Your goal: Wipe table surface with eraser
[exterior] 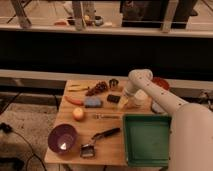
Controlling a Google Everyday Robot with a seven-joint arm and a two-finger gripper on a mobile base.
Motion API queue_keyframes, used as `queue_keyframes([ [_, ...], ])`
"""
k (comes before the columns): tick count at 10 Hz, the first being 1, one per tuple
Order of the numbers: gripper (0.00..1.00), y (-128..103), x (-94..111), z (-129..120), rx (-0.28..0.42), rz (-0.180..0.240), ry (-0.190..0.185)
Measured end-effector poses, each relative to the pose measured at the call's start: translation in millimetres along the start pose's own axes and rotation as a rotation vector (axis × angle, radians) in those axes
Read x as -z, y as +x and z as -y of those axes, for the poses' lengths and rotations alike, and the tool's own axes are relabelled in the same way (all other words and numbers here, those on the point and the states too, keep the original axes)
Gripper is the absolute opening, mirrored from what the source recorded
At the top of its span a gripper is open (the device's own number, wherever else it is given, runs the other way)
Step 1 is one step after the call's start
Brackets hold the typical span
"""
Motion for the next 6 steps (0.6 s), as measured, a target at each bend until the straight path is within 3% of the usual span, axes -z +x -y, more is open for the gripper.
queue_keyframes([
  [6,0.80,-14,-13,-8,0.000,0.049,-0.058],
])
